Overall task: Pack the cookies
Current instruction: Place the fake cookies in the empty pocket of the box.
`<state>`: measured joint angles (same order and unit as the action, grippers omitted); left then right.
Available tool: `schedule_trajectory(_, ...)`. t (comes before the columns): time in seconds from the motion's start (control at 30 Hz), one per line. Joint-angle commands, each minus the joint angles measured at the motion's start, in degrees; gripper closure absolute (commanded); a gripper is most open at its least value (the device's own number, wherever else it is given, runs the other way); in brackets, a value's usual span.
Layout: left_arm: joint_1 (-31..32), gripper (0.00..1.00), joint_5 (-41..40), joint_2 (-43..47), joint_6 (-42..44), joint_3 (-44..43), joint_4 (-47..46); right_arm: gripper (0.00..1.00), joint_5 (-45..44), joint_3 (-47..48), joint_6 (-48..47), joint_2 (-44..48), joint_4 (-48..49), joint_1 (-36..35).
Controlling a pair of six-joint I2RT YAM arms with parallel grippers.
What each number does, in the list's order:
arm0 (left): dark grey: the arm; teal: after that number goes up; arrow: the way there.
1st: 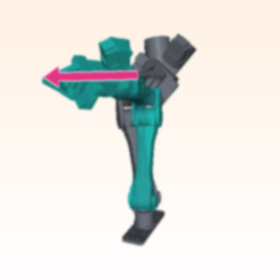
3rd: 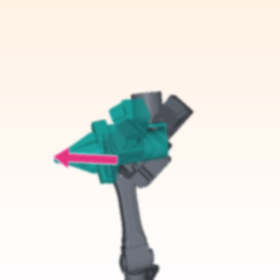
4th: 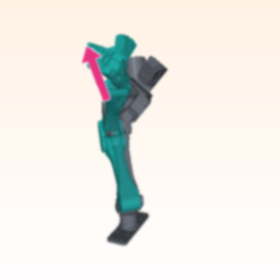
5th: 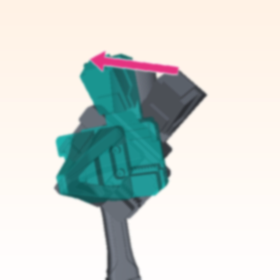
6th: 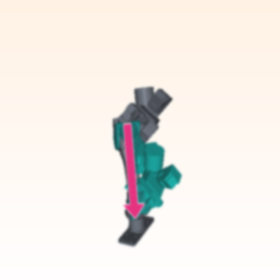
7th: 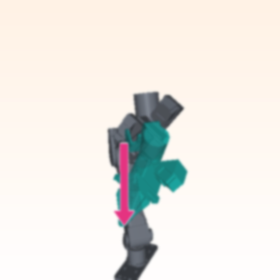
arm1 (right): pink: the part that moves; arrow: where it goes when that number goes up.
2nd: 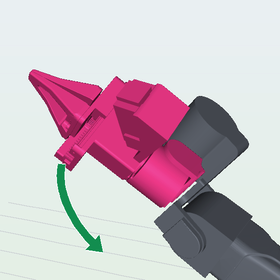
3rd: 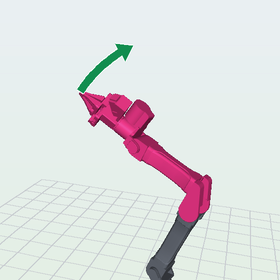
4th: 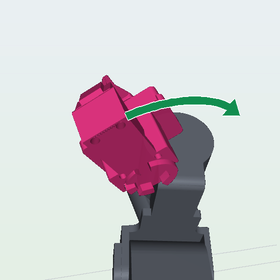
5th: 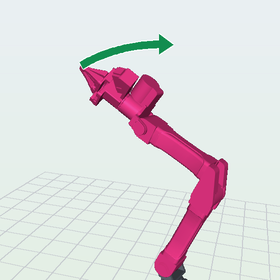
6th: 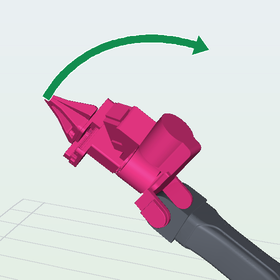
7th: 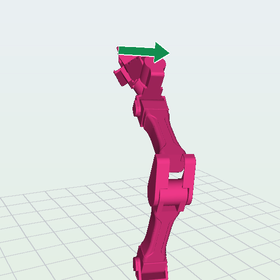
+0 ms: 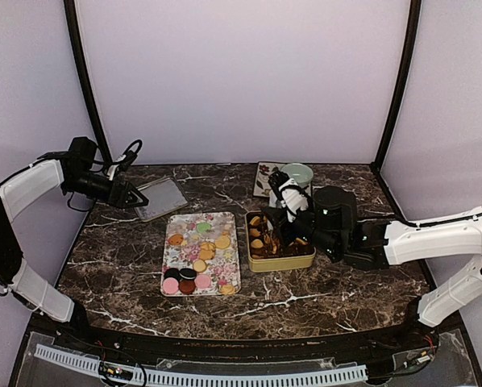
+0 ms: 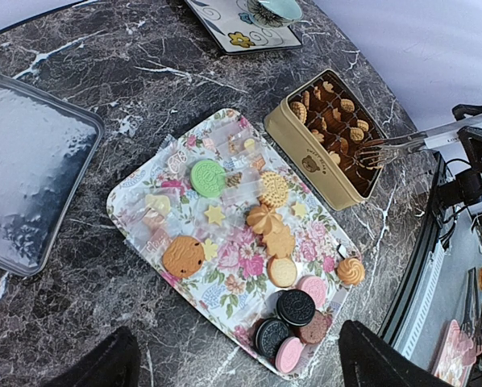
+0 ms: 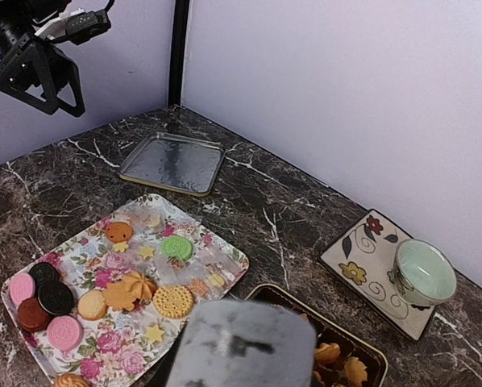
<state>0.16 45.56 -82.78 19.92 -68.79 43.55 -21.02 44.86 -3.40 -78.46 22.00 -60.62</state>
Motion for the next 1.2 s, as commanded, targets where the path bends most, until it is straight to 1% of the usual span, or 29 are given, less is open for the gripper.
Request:
schedule_trajectory(0.0, -0.3, 0.12, 0.2, 1.0, 0.6, -0.8, 1.6, 0.92, 1.8, -0.2, -2.1, 0.8, 1.1, 0.9)
schedule_trajectory(0.23, -0.3, 0.12, 0.0, 0.9, 0.7, -0.7, 1.7, 0.76, 3.6, 0.2, -2.9, 1.0, -0.7, 1.4)
schedule_trajectory(0.43, -0.3, 0.12, -0.2, 1.0, 0.8, -0.9, 1.8, 0.69, 3.9, 0.0, -3.6, 2.5, -1.1, 2.0)
schedule_trajectory(0.8, -0.3, 0.12, -0.1, 1.1, 0.9, -0.9, 2.0, 0.66, 8.1, 3.0, -3.9, 2.9, -3.6, 3.0)
schedule_trajectory(0.97, -0.3, 0.12, -0.3, 1.1, 1.1, -0.9, 2.0, 0.66, 11.1, 6.8, -2.8, 3.0, -3.9, 3.0)
schedule_trajectory(1.17, -0.9, 0.12, -0.6, 0.7, 1.5, -0.8, 2.2, 0.67, 14.4, 11.8, -1.2, 0.4, -3.2, 2.2)
